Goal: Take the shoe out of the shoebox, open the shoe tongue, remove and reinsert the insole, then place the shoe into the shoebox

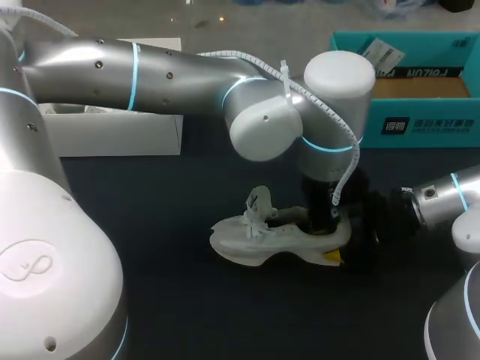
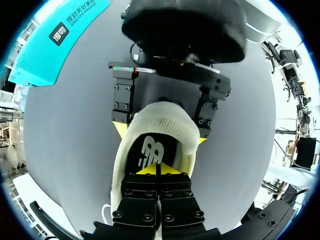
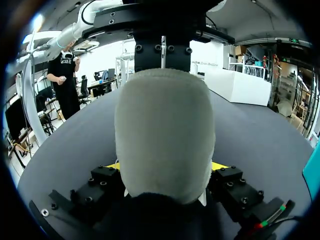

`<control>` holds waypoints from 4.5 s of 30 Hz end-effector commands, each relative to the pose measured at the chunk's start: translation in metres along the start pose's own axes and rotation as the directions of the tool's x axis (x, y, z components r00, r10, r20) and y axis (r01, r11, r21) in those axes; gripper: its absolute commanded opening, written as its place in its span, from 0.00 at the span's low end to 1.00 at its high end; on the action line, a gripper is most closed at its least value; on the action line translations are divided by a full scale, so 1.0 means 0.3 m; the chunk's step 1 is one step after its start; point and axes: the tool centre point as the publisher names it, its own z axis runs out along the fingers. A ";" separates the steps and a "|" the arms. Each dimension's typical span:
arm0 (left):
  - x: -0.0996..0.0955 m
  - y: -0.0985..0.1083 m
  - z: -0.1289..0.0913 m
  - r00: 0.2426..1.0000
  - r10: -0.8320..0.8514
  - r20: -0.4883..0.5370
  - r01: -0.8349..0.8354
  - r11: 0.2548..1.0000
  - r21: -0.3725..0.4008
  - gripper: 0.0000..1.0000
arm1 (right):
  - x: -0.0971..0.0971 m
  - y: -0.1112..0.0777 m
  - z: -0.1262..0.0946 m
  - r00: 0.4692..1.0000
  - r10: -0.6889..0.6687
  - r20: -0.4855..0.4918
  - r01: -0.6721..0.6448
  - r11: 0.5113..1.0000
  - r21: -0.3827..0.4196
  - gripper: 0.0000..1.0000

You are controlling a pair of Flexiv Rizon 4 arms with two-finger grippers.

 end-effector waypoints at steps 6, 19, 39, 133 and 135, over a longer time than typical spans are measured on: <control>0.012 0.109 0.022 0.998 0.016 -0.059 -0.016 1.000 0.004 0.00 | 0.000 -0.005 0.009 1.000 0.000 0.003 0.000 1.000 0.004 0.00; 0.021 0.136 0.100 0.977 0.106 -0.186 -0.108 0.994 0.002 0.00 | 0.000 -0.005 0.009 1.000 0.000 0.003 0.000 1.000 0.004 0.00; -0.013 0.113 0.243 0.992 0.110 -0.061 -0.112 0.993 -0.040 0.29 | 0.000 -0.005 0.009 1.000 0.000 0.003 0.000 1.000 0.004 0.00; 0.021 0.095 0.115 0.996 0.079 0.035 -0.083 0.986 0.144 0.41 | 0.000 -0.005 0.009 1.000 0.000 0.003 0.000 1.000 0.004 0.00; 0.015 0.092 0.132 0.996 0.079 0.032 -0.083 0.987 0.140 0.44 | 0.000 -0.005 0.009 1.000 0.000 0.003 0.000 1.000 0.004 0.00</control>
